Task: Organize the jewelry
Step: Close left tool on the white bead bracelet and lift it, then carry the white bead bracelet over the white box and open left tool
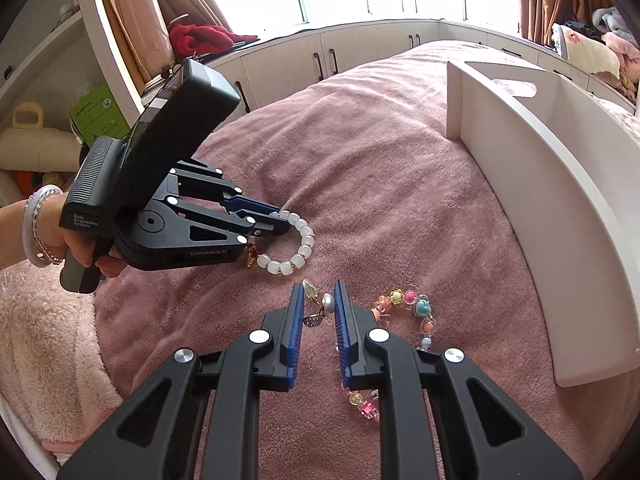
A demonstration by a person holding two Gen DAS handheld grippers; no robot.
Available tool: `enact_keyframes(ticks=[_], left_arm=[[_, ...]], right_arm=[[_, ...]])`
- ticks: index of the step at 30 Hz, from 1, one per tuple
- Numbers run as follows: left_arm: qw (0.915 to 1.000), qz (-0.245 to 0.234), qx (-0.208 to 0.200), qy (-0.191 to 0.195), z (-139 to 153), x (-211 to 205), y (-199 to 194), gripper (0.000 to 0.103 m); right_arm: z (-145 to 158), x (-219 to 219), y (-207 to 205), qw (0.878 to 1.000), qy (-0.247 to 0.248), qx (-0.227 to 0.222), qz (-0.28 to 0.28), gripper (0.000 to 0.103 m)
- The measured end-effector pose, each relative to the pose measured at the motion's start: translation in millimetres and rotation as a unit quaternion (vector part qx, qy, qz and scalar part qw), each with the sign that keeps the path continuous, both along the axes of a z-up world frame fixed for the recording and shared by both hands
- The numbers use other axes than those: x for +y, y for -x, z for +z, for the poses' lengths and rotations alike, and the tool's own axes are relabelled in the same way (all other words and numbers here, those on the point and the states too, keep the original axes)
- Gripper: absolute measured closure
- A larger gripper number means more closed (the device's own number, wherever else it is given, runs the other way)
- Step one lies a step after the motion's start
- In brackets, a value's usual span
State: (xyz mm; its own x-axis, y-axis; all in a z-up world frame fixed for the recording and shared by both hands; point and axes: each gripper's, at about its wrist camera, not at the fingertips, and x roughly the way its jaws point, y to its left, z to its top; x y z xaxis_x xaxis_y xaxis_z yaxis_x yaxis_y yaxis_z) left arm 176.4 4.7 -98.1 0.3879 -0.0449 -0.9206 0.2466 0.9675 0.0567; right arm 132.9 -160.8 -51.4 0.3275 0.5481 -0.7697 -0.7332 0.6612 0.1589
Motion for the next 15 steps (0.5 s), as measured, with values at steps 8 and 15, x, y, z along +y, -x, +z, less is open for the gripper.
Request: enact_keyframes(ticks=[8, 15], left_arm=[[0.9994, 0.018, 0.006, 0.029, 33.9, 11.6, 7.4, 0.088], [0.9972, 0.018, -0.041, 0.060, 95.7, 0.2, 0.3, 0.088]], right_arm=[[13.4, -8.3, 2.7, 0.999, -0.037, -0.009, 0.004, 0.087], [47.2, -15.4, 5.6, 0.996, -0.085, -0.029, 0.003, 0.087]])
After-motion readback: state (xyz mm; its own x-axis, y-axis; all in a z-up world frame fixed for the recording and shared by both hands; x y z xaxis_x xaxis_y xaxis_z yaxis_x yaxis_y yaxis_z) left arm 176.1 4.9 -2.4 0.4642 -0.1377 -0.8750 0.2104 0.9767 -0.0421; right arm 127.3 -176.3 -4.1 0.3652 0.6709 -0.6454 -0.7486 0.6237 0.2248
